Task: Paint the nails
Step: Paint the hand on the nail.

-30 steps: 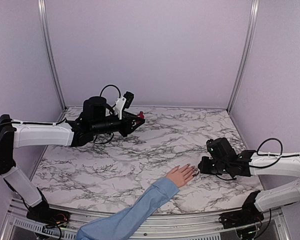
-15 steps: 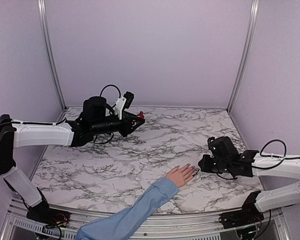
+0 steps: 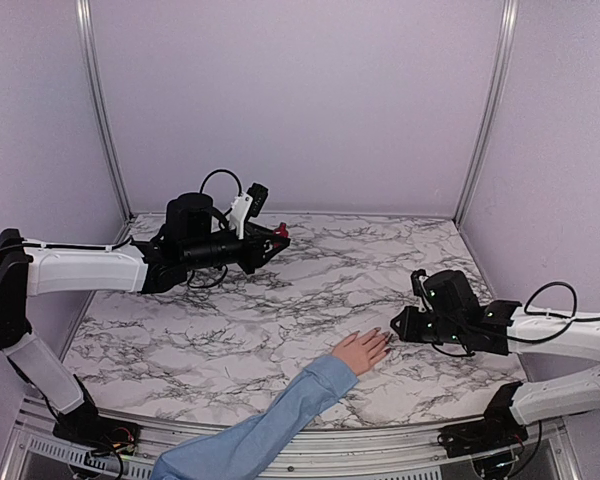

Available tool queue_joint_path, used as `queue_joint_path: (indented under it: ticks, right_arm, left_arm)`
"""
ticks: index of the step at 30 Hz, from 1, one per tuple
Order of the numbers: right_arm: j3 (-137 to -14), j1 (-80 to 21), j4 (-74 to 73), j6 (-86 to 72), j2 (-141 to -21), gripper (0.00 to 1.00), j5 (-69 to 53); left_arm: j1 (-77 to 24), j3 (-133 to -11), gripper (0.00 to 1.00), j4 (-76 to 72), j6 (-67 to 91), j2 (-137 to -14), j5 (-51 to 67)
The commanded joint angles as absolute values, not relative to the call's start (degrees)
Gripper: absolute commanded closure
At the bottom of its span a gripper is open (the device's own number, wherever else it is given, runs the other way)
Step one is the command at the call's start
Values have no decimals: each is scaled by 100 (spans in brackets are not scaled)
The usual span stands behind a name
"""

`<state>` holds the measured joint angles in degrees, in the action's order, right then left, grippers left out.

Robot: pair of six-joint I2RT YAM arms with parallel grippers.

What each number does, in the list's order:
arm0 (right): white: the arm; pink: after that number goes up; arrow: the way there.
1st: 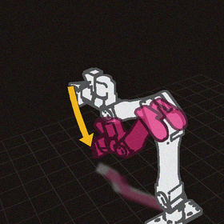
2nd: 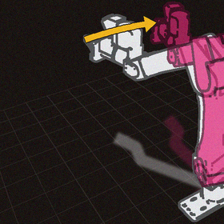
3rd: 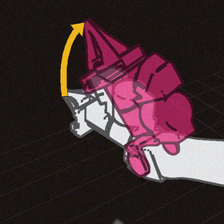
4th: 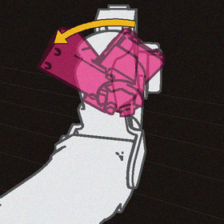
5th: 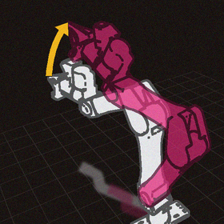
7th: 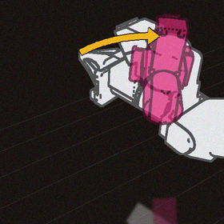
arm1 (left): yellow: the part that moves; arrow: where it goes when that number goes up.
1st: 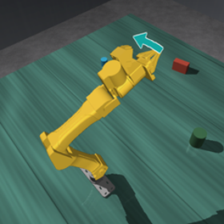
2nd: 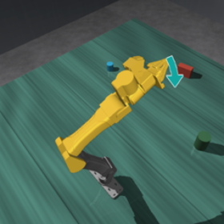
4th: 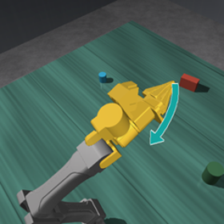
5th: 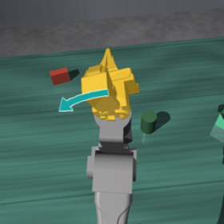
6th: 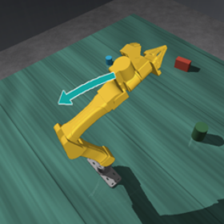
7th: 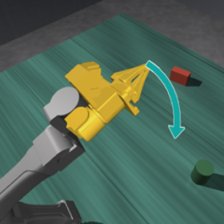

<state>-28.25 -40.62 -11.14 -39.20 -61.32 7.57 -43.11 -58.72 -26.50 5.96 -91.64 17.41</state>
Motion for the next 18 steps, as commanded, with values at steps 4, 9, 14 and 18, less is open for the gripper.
queue_joint_path:
  ticks: [4, 9, 14, 18]
  right_arm:
    - [-3022, -4115, -1178, -3841, -6369, 100, 679]
    - [-3002, -4113, -1204, -3850, -6391, 100, 705]
    - [-3020, -4120, -1342, -3898, -6381, 100, 823]
    - [-3015, -4121, -1389, -3916, -6376, 100, 874]
  left_arm:
    - [-4307, -5924, 100, -2696, 543, -9160, 1696]
    - [-4304, -5933, 100, -2690, 552, -9185, 1705]
    - [-4306, -5963, 100, -2698, 569, -9210, 1714]
    - [-4302, -5968, 100, -2691, 577, -9219, 1721]
